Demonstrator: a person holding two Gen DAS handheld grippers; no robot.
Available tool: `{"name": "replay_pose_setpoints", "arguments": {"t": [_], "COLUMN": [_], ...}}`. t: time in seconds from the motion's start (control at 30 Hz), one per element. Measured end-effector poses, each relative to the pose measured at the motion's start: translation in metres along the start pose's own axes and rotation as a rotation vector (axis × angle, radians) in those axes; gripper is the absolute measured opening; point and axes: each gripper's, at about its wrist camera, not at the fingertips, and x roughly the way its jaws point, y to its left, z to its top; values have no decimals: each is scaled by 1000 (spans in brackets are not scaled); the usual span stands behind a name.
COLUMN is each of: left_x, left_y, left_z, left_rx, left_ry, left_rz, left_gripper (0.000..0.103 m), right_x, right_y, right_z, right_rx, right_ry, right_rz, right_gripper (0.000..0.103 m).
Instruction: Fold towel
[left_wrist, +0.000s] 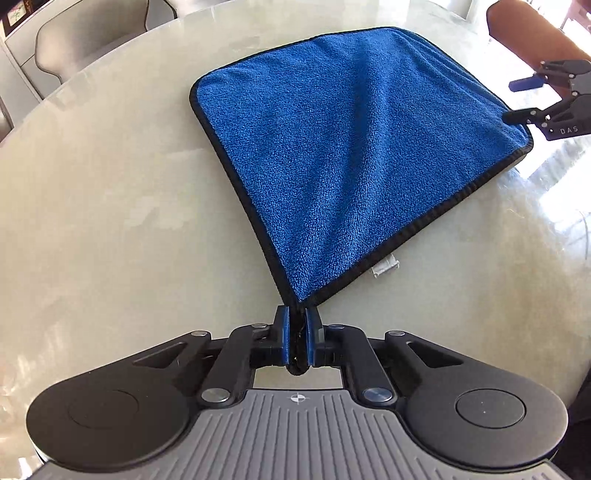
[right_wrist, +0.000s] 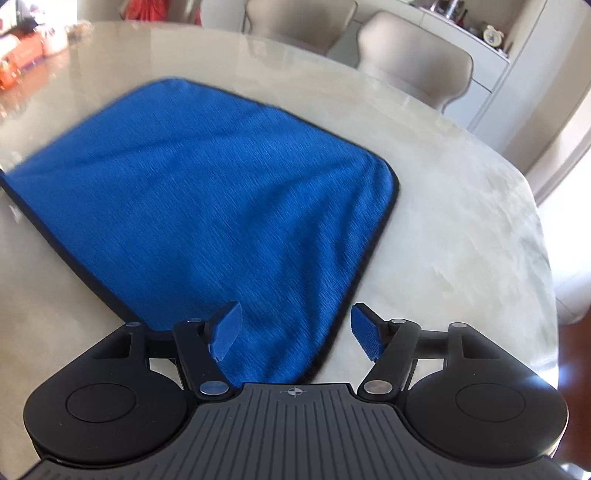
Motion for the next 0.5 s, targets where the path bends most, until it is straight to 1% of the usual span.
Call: {"name": "replay_pose_setpoints", "arguments": {"t": [0.03, 0.07, 0.13, 0.2, 0.23, 0.3, 0.33, 0.37, 0.4, 0.43, 0.47, 0.5], "left_x": [-2, -6, -10, -17, -22, -25, -28, -30, -33, -32, -30, -26], "left_y": [0, 1, 5, 10, 14, 18, 22, 24, 27, 30, 34, 35], "left_z": [2, 4, 3, 4, 7, 10, 15, 17, 22, 30, 44, 52], "left_rx": [13, 12, 7, 0, -2, 1, 4, 7, 13, 17, 8, 1], "left_ry": [16, 10, 9, 1, 1, -6, -14, -19, -35, -61, -100, -120], "left_rz": [-11, 0, -10, -14, -12, 3, 21, 27, 35, 42, 49, 50], "left_gripper": [12, 13, 15, 19, 23, 26, 31, 37, 40, 44, 47, 47], "right_x": [3, 4, 11, 13, 14, 12, 10, 8, 8, 8, 9, 10], "right_y": [2, 4, 9, 12, 11, -1, -6, -9, -9, -9, -10, -9], "right_z": [2, 3, 5, 1, -2, -9, -12, -17, -18, -19, -20, -20], "right_rx": [-7, -16, -37, -60, -51, 38, 66, 64, 57, 58, 62, 63], "right_ry": [-7, -6, 24, 57, 72, 90, 95, 93, 93, 95, 96, 96], "right_rz": [23, 56, 98, 113, 125, 161, 171, 171, 171, 172, 172, 171], "right_gripper": [67, 67, 67, 67, 67, 67, 67, 67, 67, 67, 67, 68]}}
